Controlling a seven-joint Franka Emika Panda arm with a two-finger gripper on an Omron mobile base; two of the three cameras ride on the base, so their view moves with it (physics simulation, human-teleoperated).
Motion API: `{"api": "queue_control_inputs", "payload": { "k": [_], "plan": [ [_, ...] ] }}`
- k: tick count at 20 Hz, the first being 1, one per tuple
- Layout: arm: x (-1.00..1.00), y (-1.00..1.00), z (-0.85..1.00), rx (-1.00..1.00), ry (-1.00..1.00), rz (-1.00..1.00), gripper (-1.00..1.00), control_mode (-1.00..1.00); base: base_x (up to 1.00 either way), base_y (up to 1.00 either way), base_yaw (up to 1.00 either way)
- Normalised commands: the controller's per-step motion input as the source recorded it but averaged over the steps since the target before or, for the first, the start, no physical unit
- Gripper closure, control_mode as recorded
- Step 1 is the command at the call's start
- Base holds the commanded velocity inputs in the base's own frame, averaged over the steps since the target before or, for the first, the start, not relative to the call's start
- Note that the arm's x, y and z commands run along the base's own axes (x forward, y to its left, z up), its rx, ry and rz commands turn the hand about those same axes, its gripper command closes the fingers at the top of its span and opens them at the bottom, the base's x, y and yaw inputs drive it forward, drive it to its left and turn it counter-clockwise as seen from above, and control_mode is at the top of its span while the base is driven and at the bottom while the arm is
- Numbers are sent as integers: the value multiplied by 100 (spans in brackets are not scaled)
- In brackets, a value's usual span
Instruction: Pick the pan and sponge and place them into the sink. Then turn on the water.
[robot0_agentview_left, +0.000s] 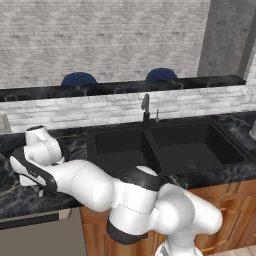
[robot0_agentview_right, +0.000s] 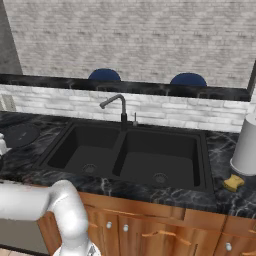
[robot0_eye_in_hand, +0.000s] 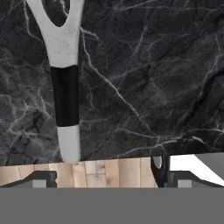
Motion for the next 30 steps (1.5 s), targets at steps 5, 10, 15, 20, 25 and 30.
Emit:
{"api": "queue_control_inputs", "payload": {
  "k": [5, 10, 15, 20, 25, 30],
  "plan": [
    [23, 7, -36, 0, 0, 0, -100, -100, 0, 0, 0],
    [22, 27, -31, 0, 0, 0, -100, -100, 0, 0, 0],
    [16, 24, -19, 0, 1, 0, -100, -100, 0, 0, 0],
    [18, 6, -15, 0, 6, 0, -100, -100, 0, 0, 0],
    [8, 0, -11, 0, 8, 0, 100, -100, 0, 0, 0],
    [0, 0, -2, 0, 9, 0, 100, -100, 0, 0, 0]
  ]
}}
